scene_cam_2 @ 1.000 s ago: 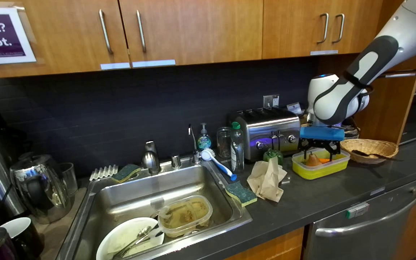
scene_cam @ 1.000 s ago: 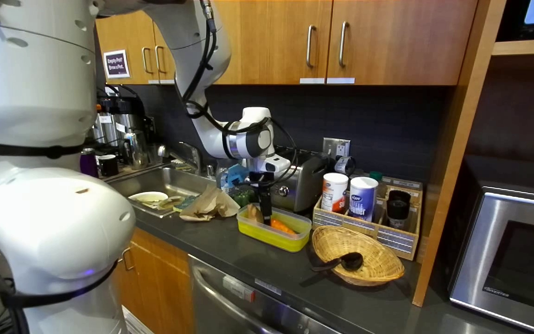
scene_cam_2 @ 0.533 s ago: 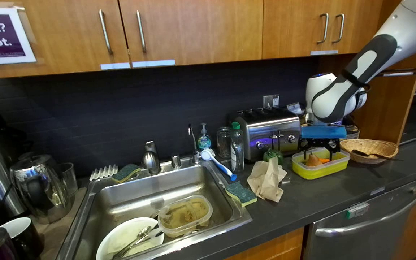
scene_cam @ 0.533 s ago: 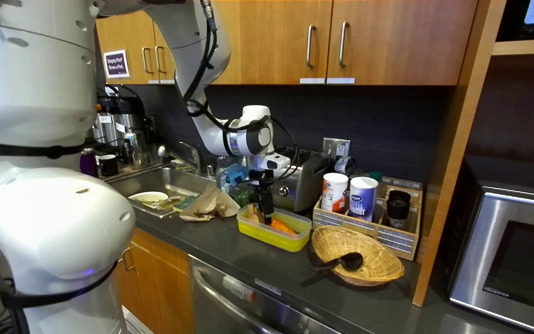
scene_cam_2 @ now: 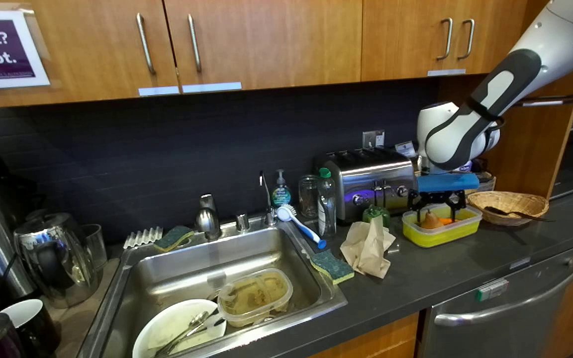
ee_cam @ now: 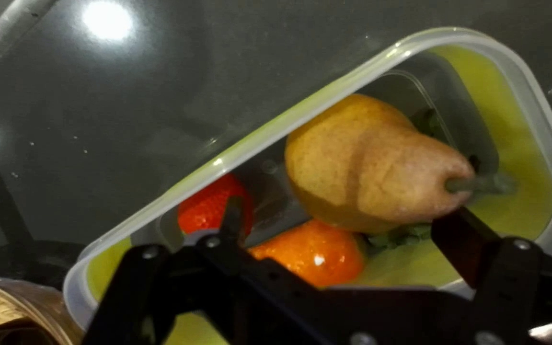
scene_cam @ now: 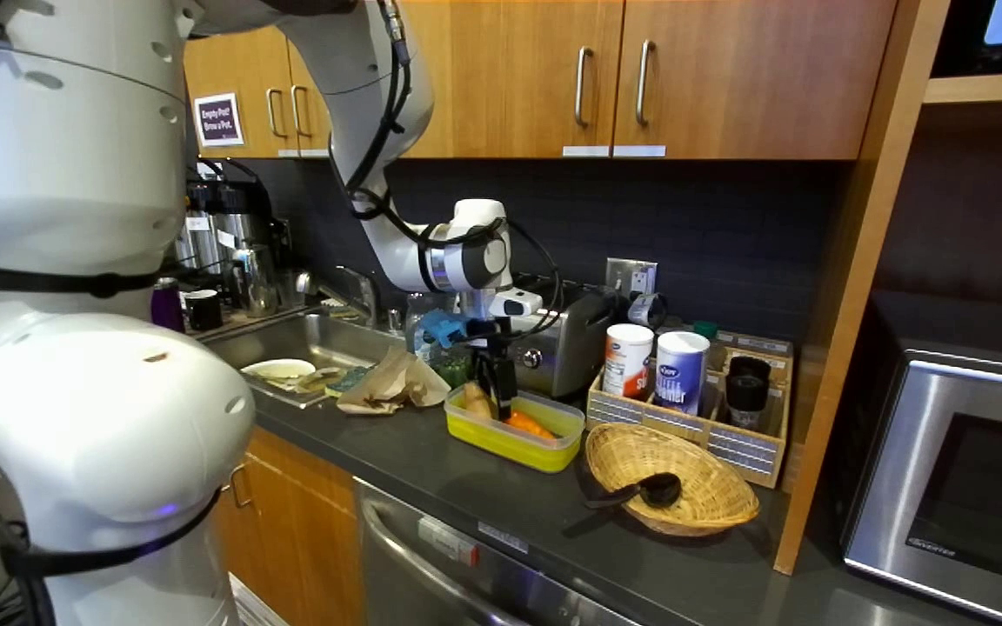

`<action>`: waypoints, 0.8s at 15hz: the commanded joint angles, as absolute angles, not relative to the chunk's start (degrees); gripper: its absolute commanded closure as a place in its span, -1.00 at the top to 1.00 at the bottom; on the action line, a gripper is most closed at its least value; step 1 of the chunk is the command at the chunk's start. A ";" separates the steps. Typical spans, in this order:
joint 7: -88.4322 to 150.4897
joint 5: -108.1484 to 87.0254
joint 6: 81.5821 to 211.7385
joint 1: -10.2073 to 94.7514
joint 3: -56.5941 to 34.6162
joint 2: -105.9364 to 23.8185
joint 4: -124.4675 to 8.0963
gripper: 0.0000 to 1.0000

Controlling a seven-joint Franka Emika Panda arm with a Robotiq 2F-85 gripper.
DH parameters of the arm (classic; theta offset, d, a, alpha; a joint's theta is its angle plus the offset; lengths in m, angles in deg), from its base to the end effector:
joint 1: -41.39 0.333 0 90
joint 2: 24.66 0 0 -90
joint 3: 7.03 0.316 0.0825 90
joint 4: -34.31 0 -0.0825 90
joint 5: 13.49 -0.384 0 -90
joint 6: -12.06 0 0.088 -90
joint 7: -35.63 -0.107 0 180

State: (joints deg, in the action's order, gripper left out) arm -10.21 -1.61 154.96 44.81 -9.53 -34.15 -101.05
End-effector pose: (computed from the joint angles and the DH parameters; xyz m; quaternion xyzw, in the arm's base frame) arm 0.5061 0.0090 0.2547 0.9508 -0.3024 0.0099 0.0661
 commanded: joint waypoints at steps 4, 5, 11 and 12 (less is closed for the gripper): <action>-6.54 -0.61 154.00 46.32 -9.53 -35.87 -99.41 1.00; -6.23 -0.73 154.02 46.44 -9.56 -36.06 -99.33 1.00; -3.87 -1.78 153.82 46.47 -9.66 -37.61 -98.34 1.00; -3.56 -1.95 153.75 46.45 -9.68 -37.97 -98.16 1.00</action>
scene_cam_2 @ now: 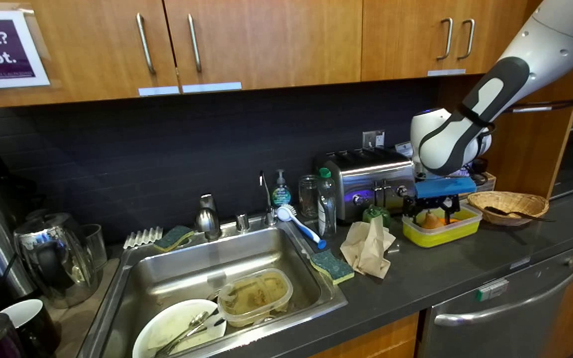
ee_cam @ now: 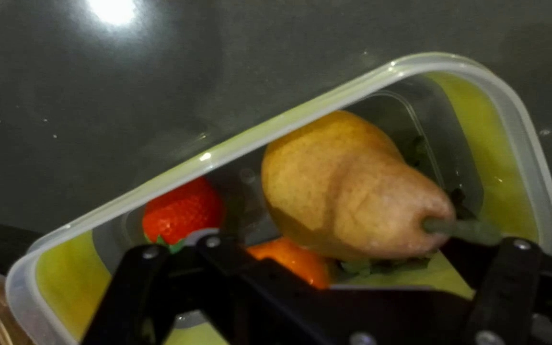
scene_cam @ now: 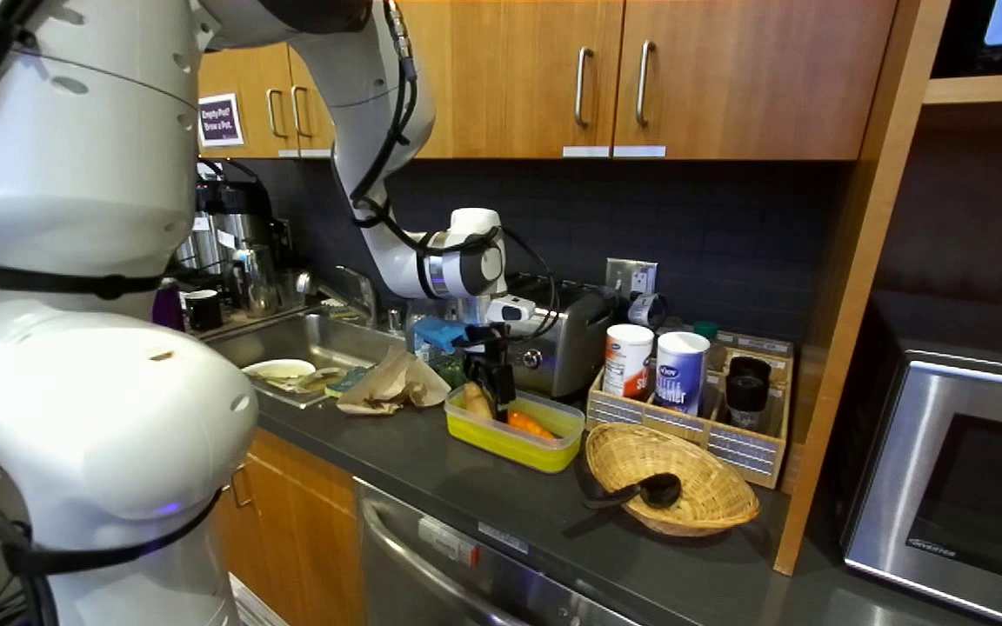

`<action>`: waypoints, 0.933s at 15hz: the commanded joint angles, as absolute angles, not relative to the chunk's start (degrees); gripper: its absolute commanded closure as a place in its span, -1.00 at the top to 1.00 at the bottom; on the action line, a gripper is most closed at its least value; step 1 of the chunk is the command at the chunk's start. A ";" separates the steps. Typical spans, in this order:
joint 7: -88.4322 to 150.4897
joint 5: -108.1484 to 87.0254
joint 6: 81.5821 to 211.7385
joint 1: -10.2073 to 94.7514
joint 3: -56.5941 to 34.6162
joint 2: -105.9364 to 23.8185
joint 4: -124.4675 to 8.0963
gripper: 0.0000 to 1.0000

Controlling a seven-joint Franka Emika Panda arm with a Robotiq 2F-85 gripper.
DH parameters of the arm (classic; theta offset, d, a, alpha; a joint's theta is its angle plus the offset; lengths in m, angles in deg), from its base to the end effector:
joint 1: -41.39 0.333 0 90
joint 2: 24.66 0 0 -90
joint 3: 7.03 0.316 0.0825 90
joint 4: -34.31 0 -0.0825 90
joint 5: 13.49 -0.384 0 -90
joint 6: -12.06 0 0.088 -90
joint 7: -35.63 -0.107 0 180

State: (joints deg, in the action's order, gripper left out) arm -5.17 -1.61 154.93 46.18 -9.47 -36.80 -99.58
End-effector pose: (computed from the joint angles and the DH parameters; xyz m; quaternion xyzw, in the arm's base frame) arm 0.5115 0.0218 0.2406 0.9663 -0.2475 -0.0020 0.0703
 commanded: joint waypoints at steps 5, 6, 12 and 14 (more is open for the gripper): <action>-2.56 -2.66 153.30 46.50 -9.79 -39.14 -97.39 1.00; -2.40 -2.95 153.11 46.47 -9.74 -39.15 -97.19 0.71; -1.94 -3.78 152.78 46.49 -9.75 -39.35 -96.33 -0.21; -2.11 -3.77 152.58 46.54 -9.76 -39.37 -96.15 -0.25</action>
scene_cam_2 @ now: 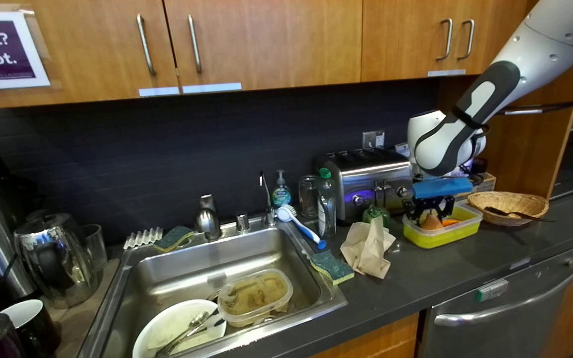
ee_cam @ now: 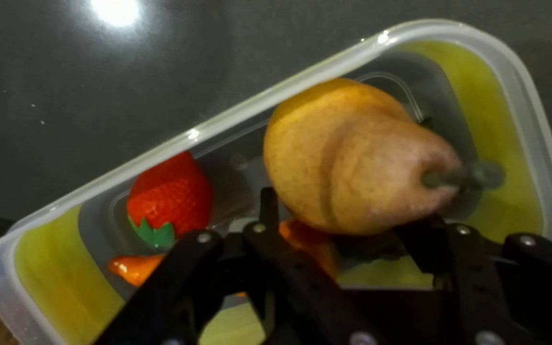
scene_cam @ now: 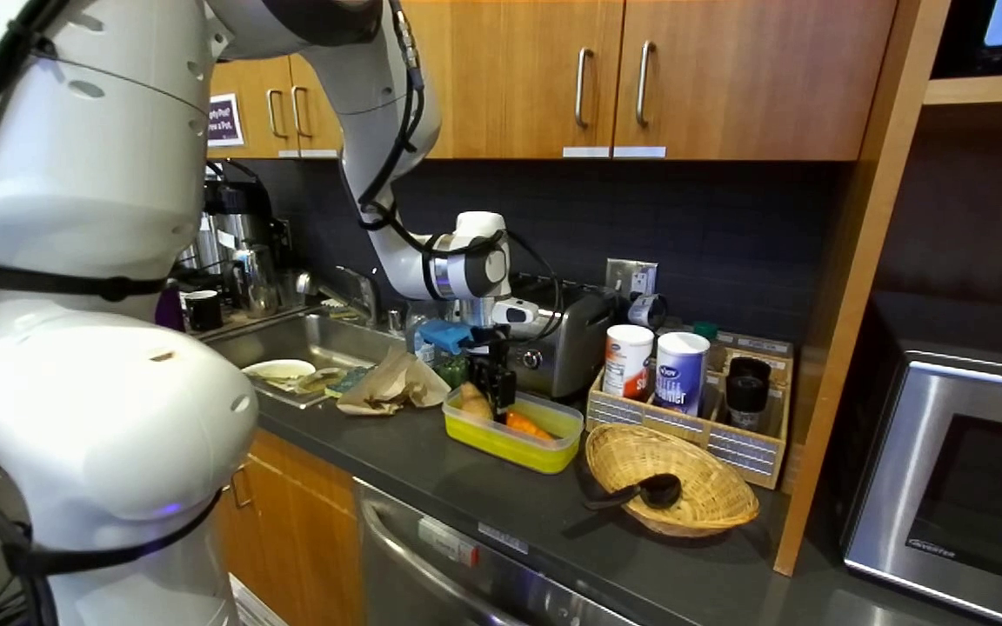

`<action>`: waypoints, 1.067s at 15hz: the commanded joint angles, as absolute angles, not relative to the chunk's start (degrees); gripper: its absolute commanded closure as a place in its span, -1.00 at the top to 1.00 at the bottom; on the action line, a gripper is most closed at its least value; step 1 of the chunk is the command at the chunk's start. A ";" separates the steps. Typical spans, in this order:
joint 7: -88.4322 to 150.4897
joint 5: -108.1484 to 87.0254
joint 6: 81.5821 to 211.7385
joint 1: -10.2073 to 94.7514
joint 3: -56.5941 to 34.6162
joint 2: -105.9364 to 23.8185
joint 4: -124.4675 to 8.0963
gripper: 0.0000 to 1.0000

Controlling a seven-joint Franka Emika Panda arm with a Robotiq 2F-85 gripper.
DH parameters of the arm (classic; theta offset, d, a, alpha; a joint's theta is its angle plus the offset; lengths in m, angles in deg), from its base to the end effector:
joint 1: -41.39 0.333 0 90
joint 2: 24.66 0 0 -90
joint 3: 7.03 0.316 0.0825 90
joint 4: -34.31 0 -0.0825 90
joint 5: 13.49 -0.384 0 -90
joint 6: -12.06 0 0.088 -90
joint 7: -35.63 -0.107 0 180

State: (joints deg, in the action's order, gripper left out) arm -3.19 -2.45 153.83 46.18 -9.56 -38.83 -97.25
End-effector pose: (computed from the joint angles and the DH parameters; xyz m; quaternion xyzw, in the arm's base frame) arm 0.5217 0.0208 0.2356 0.9687 -0.2378 -0.0106 0.0705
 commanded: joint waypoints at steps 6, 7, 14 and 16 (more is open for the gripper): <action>-2.48 -4.03 152.06 46.59 -9.76 -39.25 -95.70 -0.25; -2.55 -4.13 151.94 46.61 -9.75 -39.06 -95.73 -0.25; -3.78 -5.02 152.10 46.95 -9.83 -37.73 -95.57 -0.25; -3.78 -5.10 151.97 46.98 -9.80 -37.74 -95.24 -0.25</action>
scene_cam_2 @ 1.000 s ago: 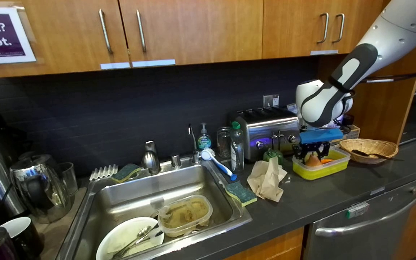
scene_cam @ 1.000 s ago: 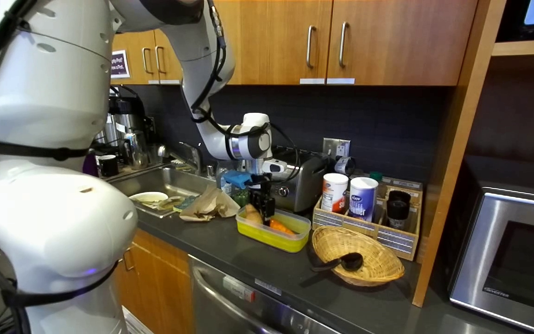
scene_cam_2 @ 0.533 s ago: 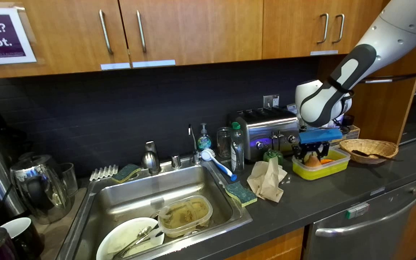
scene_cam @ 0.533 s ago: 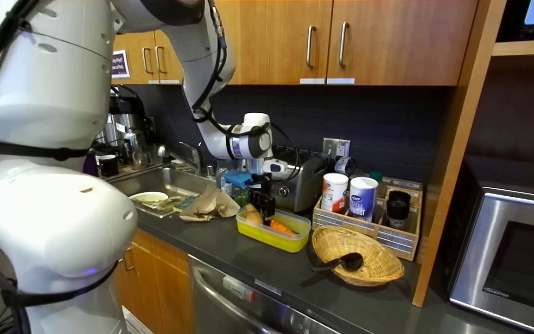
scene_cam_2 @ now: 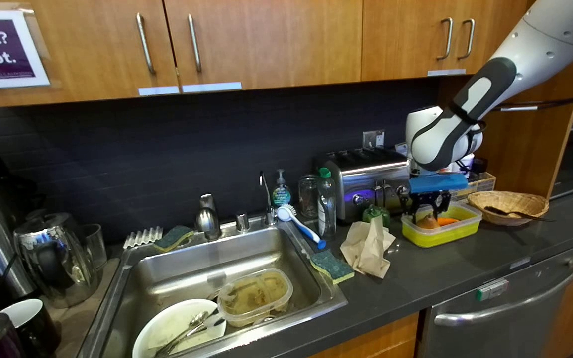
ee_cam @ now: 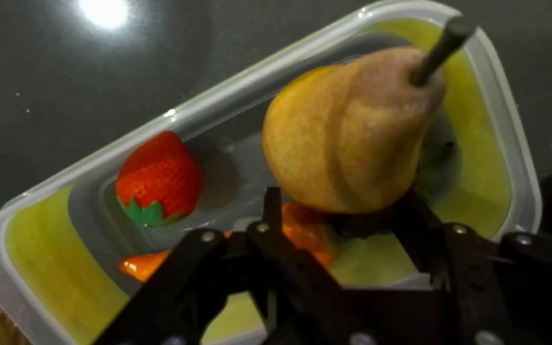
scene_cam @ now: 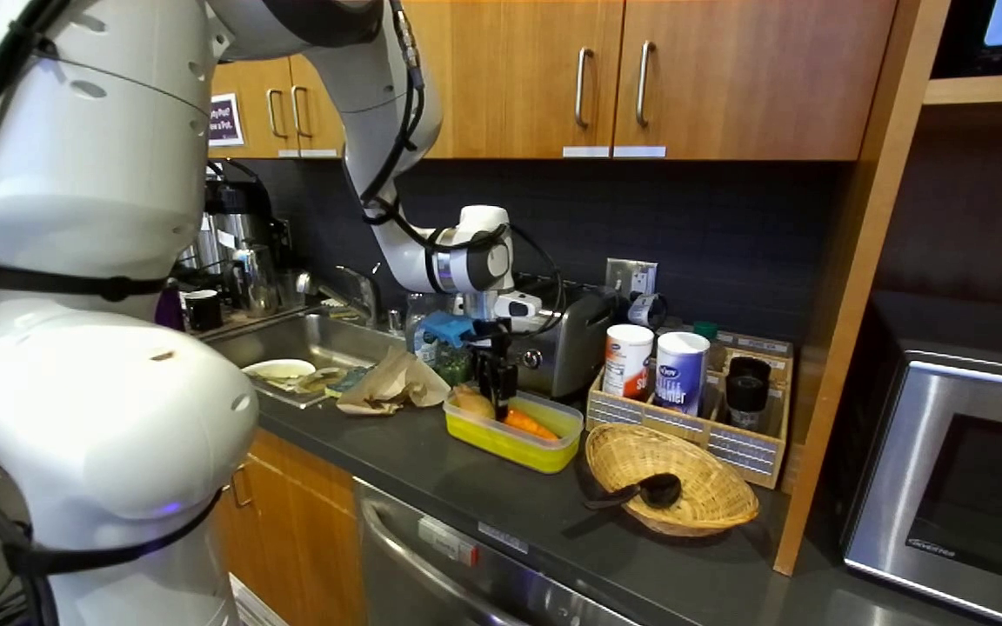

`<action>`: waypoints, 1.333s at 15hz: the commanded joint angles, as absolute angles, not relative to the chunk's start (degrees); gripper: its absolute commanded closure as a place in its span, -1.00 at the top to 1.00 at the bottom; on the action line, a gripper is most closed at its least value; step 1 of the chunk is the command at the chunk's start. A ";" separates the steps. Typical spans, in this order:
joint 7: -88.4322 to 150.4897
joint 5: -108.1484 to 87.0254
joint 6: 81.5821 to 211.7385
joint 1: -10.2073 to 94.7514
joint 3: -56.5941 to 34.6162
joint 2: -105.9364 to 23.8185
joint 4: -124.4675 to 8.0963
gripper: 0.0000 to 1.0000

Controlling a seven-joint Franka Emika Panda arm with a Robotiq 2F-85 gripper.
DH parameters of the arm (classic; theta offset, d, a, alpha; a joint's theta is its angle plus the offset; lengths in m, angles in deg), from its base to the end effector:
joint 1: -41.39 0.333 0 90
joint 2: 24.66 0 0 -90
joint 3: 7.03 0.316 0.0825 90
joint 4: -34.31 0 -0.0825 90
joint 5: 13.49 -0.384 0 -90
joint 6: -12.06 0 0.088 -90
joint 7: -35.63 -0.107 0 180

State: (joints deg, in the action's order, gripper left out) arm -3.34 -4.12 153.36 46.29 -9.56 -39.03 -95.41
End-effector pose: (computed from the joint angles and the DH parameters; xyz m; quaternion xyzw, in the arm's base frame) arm 0.5326 0.0221 0.2450 0.9662 -0.2505 -0.0035 0.0601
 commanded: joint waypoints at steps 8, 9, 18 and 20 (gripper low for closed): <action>-4.26 -5.40 151.69 46.96 -9.92 -37.79 -94.68 0.72; -4.41 -5.46 151.46 46.95 -9.92 -37.95 -94.50 0.65; -5.59 -5.54 149.31 46.89 -9.80 -38.53 -93.82 1.00; -5.75 -5.62 148.88 46.88 -9.75 -38.74 -93.73 1.00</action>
